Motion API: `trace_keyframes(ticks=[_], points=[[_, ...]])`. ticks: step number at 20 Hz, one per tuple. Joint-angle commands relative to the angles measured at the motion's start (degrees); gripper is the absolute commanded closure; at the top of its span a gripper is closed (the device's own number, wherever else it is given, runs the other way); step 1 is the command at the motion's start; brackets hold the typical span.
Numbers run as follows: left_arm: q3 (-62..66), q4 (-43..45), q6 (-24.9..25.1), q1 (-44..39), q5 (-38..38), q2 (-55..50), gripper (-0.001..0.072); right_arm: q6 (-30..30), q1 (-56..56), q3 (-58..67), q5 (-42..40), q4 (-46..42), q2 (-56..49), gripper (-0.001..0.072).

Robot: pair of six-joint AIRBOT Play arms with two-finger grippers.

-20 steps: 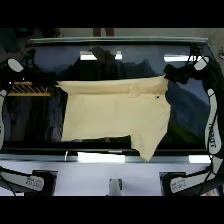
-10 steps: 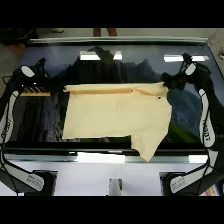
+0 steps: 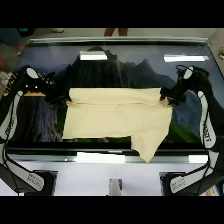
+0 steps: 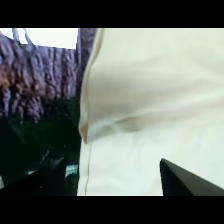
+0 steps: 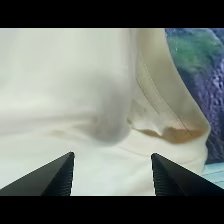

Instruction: Fold the shirts.

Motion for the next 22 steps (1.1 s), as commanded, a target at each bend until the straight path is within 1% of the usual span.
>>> trace_keyframes(ticks=[1,3,4,5,7,9,12,15,16,17,18,19,22], points=[[-0.15,3.34,-0.37,2.23,-9.9,3.28,0.0038,-5.4,-1.73,0.9,10.84,-5.22,3.48,0.0224],[-7.76,3.45,0.52,4.0,-10.16,8.48,0.0038,-5.66,-6.12,-2.54,15.08,-2.93,6.05,0.0227],[-13.99,3.43,1.84,4.61,-8.81,11.56,0.0038,-6.45,-8.33,-5.81,15.02,-1.01,8.11,0.0229],[-21.77,3.41,3.17,5.09,-6.25,14.99,0.0038,-7.3,-10.56,-10.1,13.79,0.94,10.78,0.0229],[-35.95,2.82,3.56,5.9,0.31,20.39,0.0038,-8.68,-13.35,-18.34,10.67,3.52,16.22,0.023],[-45.16,-0.46,6.4,5.99,4.81,23.23,0.0046,-9.81,-13.86,-24.35,8.24,3.82,20.52,0.023],[-50.1,-5.22,7.39,5.75,8.28,23.06,0.0106,-9.77,-13.86,-28.55,6.43,4.5,23.02,0.0231],[-50.93,-5.99,7.28,4.68,10.34,22.51,0.0105,-9.77,-13.86,-28.65,6.64,4.5,22.99,0.0231],[-50.93,-6.29,7.15,4.35,11.17,22.47,0.0125,-9.77,-13.86,-28.65,6.71,4.5,23.02,0.0231],[-50.9,-6.34,6.19,4.17,12.44,22.49,0.0317,-9.77,-13.86,-28.65,7.08,4.5,23.02,0.0231],[-50.9,-6.36,5.09,4.15,13.75,22.49,0.053,-9.77,-13.84,-28.72,7.37,4.46,23.02,0.023],[-50.9,-6.49,5.18,4.11,14.51,22.53,0.0673,-9.77,-13.84,-29.14,7.54,4.57,23.08,0.0229],[-50.9,-6.47,5.42,4.11,15.13,22.73,0.0678,-11.52,-13.84,-34.99,6.8,7.48,24.22,0.0228]])
